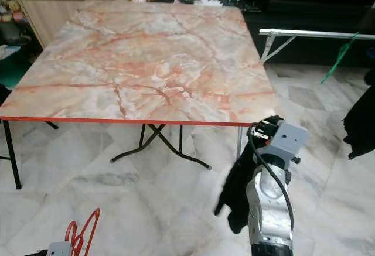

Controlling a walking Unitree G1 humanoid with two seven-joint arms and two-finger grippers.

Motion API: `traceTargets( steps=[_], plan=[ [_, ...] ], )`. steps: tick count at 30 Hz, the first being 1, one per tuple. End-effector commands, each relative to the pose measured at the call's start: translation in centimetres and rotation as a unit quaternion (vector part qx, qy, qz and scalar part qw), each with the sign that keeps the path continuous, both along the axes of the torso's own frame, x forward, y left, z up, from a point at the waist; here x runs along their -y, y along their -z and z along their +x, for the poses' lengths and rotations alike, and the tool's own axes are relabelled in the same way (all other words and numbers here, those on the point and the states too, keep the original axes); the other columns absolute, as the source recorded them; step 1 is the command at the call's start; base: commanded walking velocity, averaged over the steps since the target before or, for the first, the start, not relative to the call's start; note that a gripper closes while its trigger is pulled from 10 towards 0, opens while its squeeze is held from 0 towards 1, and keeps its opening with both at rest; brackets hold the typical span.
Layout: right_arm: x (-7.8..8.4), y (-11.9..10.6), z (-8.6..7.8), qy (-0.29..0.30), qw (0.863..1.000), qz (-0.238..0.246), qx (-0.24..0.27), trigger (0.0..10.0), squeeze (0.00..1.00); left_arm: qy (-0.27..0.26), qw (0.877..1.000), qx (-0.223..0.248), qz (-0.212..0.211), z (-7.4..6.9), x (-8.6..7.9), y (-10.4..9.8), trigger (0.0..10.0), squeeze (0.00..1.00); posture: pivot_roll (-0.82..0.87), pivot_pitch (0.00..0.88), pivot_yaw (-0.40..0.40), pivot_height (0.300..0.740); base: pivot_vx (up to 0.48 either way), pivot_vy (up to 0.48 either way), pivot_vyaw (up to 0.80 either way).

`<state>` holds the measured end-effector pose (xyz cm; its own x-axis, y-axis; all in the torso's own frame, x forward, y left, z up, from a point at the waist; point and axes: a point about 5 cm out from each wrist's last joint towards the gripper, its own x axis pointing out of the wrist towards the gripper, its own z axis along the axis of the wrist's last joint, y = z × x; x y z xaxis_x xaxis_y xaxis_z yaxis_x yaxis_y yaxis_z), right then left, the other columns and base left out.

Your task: Hang hanger

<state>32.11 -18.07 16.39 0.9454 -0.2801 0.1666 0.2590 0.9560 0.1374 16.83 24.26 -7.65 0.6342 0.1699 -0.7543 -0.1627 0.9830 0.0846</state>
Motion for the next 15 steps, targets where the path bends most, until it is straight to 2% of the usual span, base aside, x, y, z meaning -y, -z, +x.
traceTargets(
  steps=[1,2,9,12,13,15],
  plan=[
    [0.1,-1.2,0.2,-0.004,1.000,-0.003,0.028,10.0,0.00,0.002,1.000,-0.007,-0.008,-0.5,0.4,0.3,10.0,0.00,0.02,0.156,-0.035,0.740,0.431,0.000,0.80],
    [0.1,-1.3,0.2,-0.005,1.000,-0.002,0.029,10.0,0.00,0.003,1.000,-0.007,-0.008,-0.5,0.4,0.3,10.0,0.00,0.02,0.156,-0.035,0.740,0.431,0.000,0.80],
    [-0.8,-2.2,1.1,-0.046,0.998,0.003,0.039,10.0,0.00,0.001,1.000,-0.006,-0.011,-0.4,0.7,0.3,10.0,0.00,0.03,0.148,-0.031,0.740,0.446,0.000,0.00],
    [-1.7,-4.8,2.2,-0.077,0.994,-0.013,0.076,10.0,0.00,0.002,1.000,-0.006,-0.012,-0.3,0.7,0.3,10.0,0.00,0.03,0.147,-0.027,0.740,0.450,0.000,0.00],
    [-2.0,-7.3,3.1,-0.091,0.989,-0.026,0.110,10.0,0.00,0.002,1.000,-0.007,-0.012,-0.3,0.7,0.4,10.0,0.00,0.02,0.144,-0.022,0.740,0.450,0.000,0.00],
    [-2.0,-9.7,4.0,-0.099,0.984,-0.039,0.140,10.0,0.00,0.002,1.000,-0.008,-0.013,-0.3,0.8,0.4,10.0,0.00,0.01,0.141,-0.019,0.740,0.450,0.000,0.00]
  ],
)
